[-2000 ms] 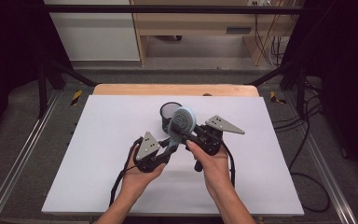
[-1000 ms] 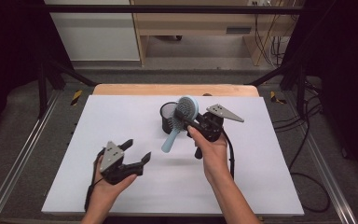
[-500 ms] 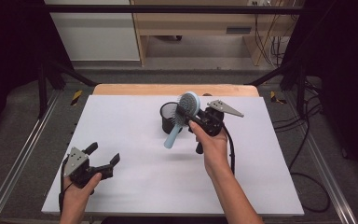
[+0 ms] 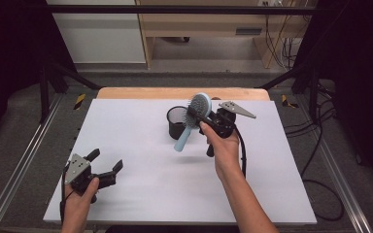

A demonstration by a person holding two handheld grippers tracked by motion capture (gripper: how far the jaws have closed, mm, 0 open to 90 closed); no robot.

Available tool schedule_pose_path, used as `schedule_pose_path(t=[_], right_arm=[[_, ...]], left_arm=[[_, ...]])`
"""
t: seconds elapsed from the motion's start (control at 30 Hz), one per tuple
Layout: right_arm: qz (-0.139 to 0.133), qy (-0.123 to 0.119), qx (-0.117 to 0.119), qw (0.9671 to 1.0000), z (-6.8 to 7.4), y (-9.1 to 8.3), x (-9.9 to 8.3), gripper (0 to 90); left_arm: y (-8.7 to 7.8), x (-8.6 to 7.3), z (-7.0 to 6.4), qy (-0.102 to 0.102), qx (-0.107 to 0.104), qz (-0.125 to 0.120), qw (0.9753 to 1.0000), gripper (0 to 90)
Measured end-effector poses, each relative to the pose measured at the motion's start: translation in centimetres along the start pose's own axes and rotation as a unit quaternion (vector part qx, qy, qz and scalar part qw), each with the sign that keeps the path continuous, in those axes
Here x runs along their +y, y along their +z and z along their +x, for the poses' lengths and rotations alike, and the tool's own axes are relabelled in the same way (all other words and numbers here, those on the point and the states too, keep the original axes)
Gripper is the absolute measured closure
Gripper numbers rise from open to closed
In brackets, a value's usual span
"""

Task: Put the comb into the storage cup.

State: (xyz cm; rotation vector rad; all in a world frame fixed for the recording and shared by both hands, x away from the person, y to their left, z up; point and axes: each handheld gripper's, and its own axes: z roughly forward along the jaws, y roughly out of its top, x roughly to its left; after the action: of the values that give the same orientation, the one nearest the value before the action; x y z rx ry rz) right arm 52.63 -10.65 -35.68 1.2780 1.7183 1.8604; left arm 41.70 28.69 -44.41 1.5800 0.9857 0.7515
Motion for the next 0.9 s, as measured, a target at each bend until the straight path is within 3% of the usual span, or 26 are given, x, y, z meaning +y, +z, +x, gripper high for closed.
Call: schedule_pose_path(t=[0.9], right_arm=[[-0.014,0.005,0.004,0.9999,0.3,0.0,1.7,53.6]], left_arm=[[0.1,-0.1,0.2,-0.005,0.003,0.004,1.0,2.3]])
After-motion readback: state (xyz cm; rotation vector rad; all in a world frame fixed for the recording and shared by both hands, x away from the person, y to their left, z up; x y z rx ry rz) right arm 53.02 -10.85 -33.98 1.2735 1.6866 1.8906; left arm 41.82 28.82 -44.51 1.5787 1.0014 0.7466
